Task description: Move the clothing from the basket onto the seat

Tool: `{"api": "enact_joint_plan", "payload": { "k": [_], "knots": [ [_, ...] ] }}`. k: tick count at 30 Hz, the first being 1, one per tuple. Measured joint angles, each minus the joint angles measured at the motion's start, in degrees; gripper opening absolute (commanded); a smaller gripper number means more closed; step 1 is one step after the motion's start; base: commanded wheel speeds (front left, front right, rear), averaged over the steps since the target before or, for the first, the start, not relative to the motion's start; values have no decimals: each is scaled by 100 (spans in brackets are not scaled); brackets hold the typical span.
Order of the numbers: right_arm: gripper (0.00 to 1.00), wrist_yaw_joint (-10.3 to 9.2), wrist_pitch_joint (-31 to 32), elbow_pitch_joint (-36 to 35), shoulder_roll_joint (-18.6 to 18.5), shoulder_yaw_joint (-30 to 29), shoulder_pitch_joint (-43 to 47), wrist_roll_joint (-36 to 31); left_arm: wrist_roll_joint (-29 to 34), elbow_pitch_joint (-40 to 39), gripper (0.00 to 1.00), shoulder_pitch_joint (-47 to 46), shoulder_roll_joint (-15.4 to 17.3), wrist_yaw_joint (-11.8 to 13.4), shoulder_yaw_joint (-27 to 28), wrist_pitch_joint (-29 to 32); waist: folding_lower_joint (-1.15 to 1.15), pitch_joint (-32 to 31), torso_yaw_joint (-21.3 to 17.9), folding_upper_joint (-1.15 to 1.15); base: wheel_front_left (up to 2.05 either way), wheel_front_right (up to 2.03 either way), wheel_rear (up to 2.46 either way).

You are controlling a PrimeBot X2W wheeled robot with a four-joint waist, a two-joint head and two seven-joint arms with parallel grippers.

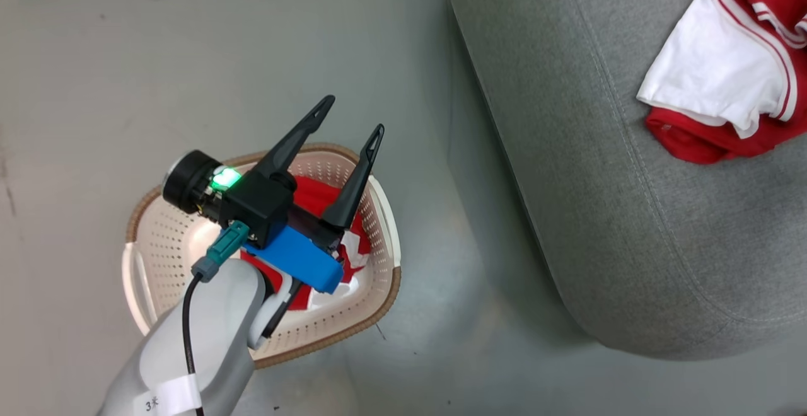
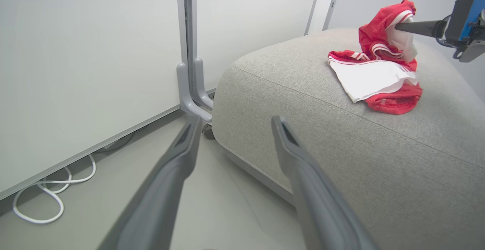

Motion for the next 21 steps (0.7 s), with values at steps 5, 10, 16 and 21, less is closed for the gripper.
{"api": "enact_joint_plan", "payload": {
  "k": [5, 10, 16, 21],
  "knots": [
    [100, 0, -40, -55, -45, 211, 309, -74, -92, 87, 100, 227, -199, 0, 116, 0, 0, -361, 94, 0, 0, 0, 0],
    [100, 0, -52, -292, -51, 457, 733, -124, -158, 187, 100, 523, -396, 0, 314, 0, -1, -806, 232, 0, 0, 0, 0],
    [100, 0, -47, -868, 144, 727, 1385, -101, -221, 304, 100, 958, -617, 0, 613, 0, -1, -1390, 447, 0, 0, 0, 0],
    [100, 0, 62, -1677, 409, 975, 2120, -66, -230, 448, 100, 1358, -743, 0, 912, 0, -2, -1865, 672, 0, 0, 0, 0]
  ]
}}
